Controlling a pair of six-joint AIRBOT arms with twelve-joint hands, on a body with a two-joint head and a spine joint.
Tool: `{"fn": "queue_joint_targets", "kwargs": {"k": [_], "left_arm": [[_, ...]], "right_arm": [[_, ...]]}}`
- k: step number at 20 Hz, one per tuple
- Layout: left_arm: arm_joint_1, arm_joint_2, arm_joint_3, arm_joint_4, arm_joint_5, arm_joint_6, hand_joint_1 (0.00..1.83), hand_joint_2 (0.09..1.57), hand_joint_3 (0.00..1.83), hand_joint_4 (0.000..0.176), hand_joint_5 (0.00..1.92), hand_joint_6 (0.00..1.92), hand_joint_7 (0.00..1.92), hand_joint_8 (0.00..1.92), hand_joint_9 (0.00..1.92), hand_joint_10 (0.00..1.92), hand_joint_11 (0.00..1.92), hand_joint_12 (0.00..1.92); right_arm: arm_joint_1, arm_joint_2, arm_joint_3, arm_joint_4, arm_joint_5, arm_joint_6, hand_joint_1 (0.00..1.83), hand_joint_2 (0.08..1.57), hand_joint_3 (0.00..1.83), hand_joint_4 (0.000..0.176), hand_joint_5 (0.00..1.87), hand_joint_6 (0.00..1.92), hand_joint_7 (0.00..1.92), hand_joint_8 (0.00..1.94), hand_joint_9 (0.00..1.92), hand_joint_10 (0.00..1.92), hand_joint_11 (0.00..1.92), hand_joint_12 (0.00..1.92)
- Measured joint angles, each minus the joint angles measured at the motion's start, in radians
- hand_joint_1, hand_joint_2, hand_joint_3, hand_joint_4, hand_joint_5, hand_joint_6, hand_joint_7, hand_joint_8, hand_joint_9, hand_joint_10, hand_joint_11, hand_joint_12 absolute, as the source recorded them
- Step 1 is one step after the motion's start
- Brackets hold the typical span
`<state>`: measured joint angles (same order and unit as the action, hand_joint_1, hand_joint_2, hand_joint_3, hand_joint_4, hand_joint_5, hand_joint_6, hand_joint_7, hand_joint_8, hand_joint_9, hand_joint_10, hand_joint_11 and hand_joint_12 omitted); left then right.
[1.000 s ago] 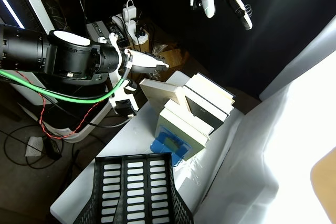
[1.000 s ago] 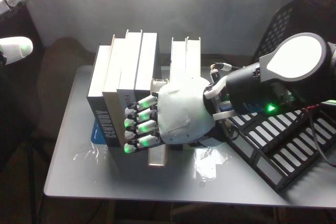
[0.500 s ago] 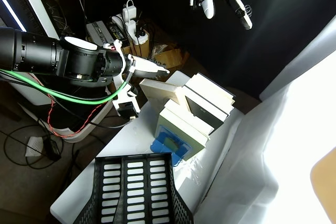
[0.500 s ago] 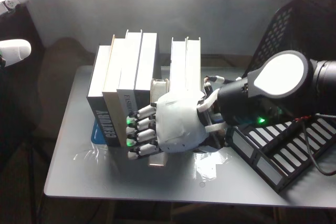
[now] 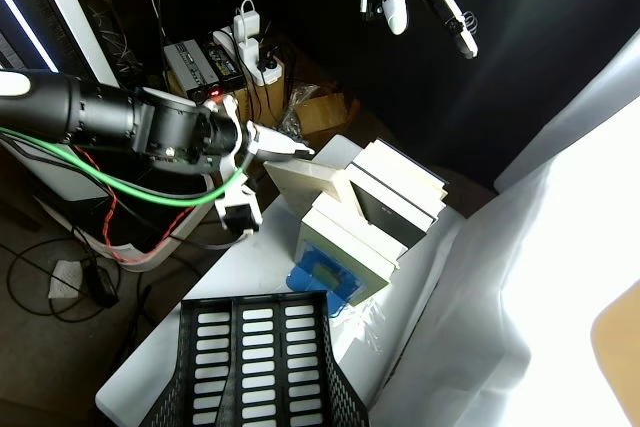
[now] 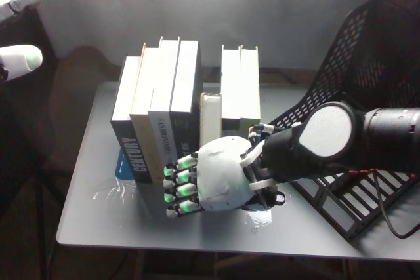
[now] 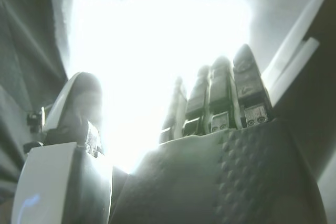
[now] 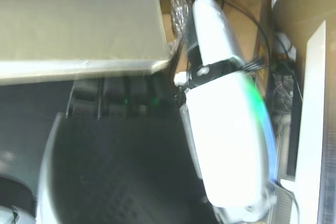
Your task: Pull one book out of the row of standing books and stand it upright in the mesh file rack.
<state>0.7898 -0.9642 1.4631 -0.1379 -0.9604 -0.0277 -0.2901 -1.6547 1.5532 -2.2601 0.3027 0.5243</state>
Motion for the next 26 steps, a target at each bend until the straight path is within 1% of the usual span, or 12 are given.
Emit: {"fn": "queue_joint_targets", "kwargs": {"k": [7, 9, 10, 11, 12, 16, 17, 20, 22, 23, 24, 26], "left_arm": [[-0.057, -0.029, 0.024, 0.068, 0.012, 0.0, 0.43, 1.32, 0.0, 0.083, 0.02, 0.0, 0.0, 0.0, 0.0, 0.0, 0.0, 0.0], [-0.074, -0.035, 0.029, 0.092, 0.016, 0.0, 0.32, 1.32, 0.0, 0.115, 0.0, 0.0, 0.0, 0.0, 0.0, 0.0, 0.0, 0.0], [-0.078, -0.04, 0.034, 0.102, 0.025, 0.0, 0.33, 1.32, 0.0, 0.101, 0.0, 0.0, 0.0, 0.0, 0.0, 0.0, 0.0, 0.0], [-0.083, -0.044, 0.036, 0.104, 0.026, 0.0, 0.32, 1.32, 0.0, 0.123, 0.0, 0.0, 0.0, 0.0, 0.0, 0.0, 0.0, 0.0], [-0.088, -0.044, 0.037, 0.112, 0.034, 0.0, 0.37, 1.32, 0.0, 0.092, 0.0, 0.0, 0.0, 0.0, 0.0, 0.0, 0.0, 0.0], [-0.09, -0.046, 0.039, 0.116, 0.033, 0.0, 0.37, 1.31, 0.0, 0.069, 0.03, 0.01, 0.0, 0.0, 0.0, 0.0, 0.0, 0.0], [-0.09, -0.046, 0.039, 0.117, 0.032, 0.0, 0.38, 1.31, 0.0, 0.025, 0.04, 0.02, 0.0, 0.0, 0.0, 0.0, 0.0, 0.0], [-0.091, -0.046, 0.039, 0.121, 0.032, 0.0, 0.35, 1.31, 0.0, 0.038, 0.0, 0.0, 0.0, 0.0, 0.0, 0.0, 0.0, 0.0], [-0.107, -0.05, 0.047, 0.136, 0.042, 0.0, 0.26, 1.34, 0.01, 0.025, 0.0, 0.0, 0.0, 0.0, 0.0, 0.0, 0.0, 0.0], [-0.119, -0.052, 0.048, 0.142, 0.048, 0.0, 0.33, 1.32, 0.0, 0.057, 0.0, 0.0, 0.0, 0.0, 0.0, 0.0, 0.0, 0.0], [-0.136, -0.061, 0.058, 0.161, 0.055, 0.0, 0.44, 1.31, 0.0, 0.052, 0.01, 0.0, 0.0, 0.0, 0.0, 0.0, 0.0, 0.0], [-0.145, -0.067, 0.058, 0.187, 0.055, 0.0, 0.38, 1.32, 0.0, 0.082, 0.0, 0.0, 0.0, 0.0, 0.0, 0.0, 0.0, 0.0]], "right_arm": [[-0.014, -0.006, 0.01, -0.004, -0.005, 0.005, 1.22, 1.13, 0.0, 0.0, 0.06, 0.01, 0.0, 0.0, 0.0, 0.0, 0.0, 0.0], [-0.014, -0.009, 0.019, -0.003, 0.0, 0.004, 1.22, 1.13, 0.0, 0.0, 0.05, 0.01, 0.0, 0.0, 0.0, 0.0, 0.0, 0.0], [-0.016, -0.014, 0.03, -0.008, 0.002, 0.012, 1.22, 1.13, 0.0, 0.0, 0.06, 0.01, 0.0, 0.0, 0.0, 0.0, 0.0, 0.0], [-0.016, -0.018, 0.036, -0.014, 0.003, 0.011, 1.22, 1.13, 0.0, 0.0, 0.05, 0.01, 0.0, 0.0, 0.0, 0.0, 0.0, 0.0], [-0.016, -0.021, 0.037, -0.042, 0.002, 0.04, 1.22, 1.13, 0.0, 0.0, 0.05, 0.01, 0.0, 0.0, 0.0, 0.0, 0.0, 0.0], [-0.015, -0.023, 0.042, -0.071, 0.0, 0.058, 1.22, 1.13, 0.0, 0.0, 0.06, 0.01, 0.0, 0.0, 0.0, 0.0, 0.0, 0.0], [-0.015, -0.023, 0.042, -0.071, 0.0, 0.058, 1.22, 1.13, 0.0, 0.0, 0.05, 0.01, 0.0, 0.0, 0.0, 0.0, 0.0, 0.0], [-0.014, -0.023, 0.041, -0.07, 0.002, 0.058, 1.22, 1.13, 0.0, 0.0, 0.06, 0.01, 0.0, 0.0, 0.0, 0.0, 0.0, 0.0], [-0.013, -0.021, 0.033, -0.043, 0.002, 0.064, 1.22, 1.13, 0.0, 0.0, 0.05, 0.01, 0.0, 0.0, 0.0, 0.0, 0.0, 0.0], [-0.01, -0.018, 0.02, -0.035, 0.007, 0.067, 1.21, 1.13, 0.0, 0.0, 0.05, 0.0, 0.0, 0.0, 0.0, 0.0, 0.0, 0.0], [0.0, -0.002, -0.002, -0.004, 0.023, 0.063, 1.21, 1.13, 0.0, 0.0, 0.05, 0.01, 0.0, 0.0, 0.0, 0.0, 0.0, 0.0], [0.016, 0.044, -0.038, 0.105, 0.069, -0.009, 1.22, 1.13, 0.0, 0.0, 0.05, 0.0, 0.0, 0.0, 0.0, 0.0, 0.0, 0.0]]}}
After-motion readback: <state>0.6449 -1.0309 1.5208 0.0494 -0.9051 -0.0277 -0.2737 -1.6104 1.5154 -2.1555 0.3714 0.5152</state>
